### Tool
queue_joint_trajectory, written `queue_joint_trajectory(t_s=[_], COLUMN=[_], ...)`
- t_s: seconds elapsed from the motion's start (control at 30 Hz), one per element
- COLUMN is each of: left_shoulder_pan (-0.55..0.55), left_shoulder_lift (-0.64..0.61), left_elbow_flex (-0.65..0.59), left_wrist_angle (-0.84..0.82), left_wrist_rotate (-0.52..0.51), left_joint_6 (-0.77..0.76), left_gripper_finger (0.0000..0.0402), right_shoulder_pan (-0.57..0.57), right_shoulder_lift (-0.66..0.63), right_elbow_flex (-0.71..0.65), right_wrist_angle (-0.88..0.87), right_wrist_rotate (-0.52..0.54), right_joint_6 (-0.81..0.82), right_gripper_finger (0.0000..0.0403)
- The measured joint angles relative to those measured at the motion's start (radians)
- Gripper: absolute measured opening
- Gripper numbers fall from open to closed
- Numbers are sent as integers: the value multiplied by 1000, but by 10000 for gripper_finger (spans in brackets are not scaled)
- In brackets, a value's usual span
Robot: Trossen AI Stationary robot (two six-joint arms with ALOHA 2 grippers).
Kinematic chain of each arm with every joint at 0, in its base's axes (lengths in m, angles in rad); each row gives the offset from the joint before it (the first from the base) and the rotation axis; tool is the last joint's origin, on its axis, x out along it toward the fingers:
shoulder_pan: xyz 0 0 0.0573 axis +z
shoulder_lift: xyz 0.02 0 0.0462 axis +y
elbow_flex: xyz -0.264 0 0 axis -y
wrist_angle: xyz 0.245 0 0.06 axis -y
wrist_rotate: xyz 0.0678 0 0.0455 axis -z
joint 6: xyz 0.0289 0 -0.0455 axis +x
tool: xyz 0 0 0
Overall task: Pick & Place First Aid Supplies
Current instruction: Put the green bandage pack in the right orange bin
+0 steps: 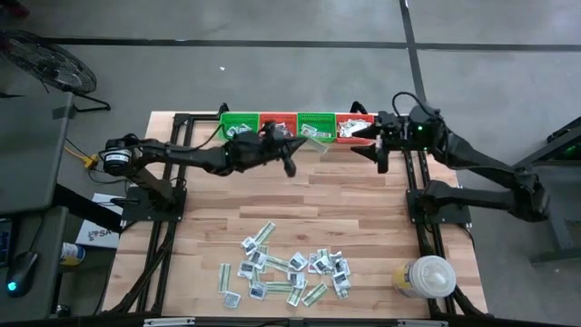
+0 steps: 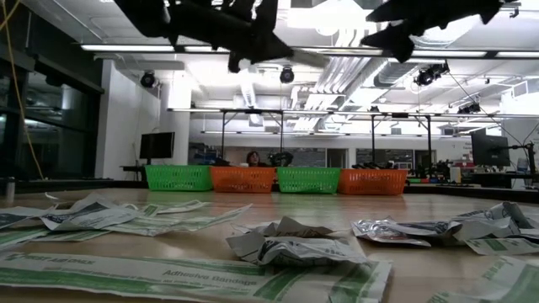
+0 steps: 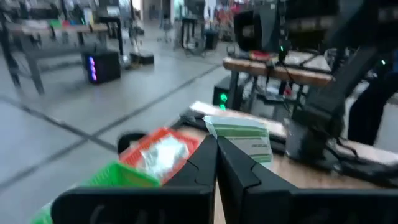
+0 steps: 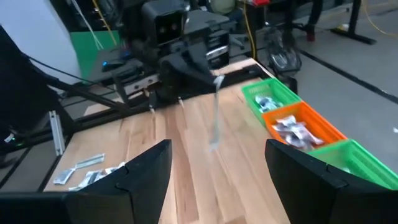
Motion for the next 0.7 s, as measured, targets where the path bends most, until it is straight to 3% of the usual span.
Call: queue_joint_trajectory(t_s=[0.3, 0.7], left_shoulder_pan=[26, 26], left_shoulder_lift=[0, -1], left_elbow_flex=[100, 133], left_wrist_angle=[1, 0], left_wrist_rotate=[21, 40], left_joint_6=[153, 187], left_gripper_finger=[0, 0], right_shoulder_pan=[87, 109], right_shoulder_lift=[139, 270], right_elbow_flex=[0, 0], right_wrist_angle=[205, 437], right_wrist_rotate=[67, 79], right_joint_6=[30, 85], right_gripper_finger=[252, 252])
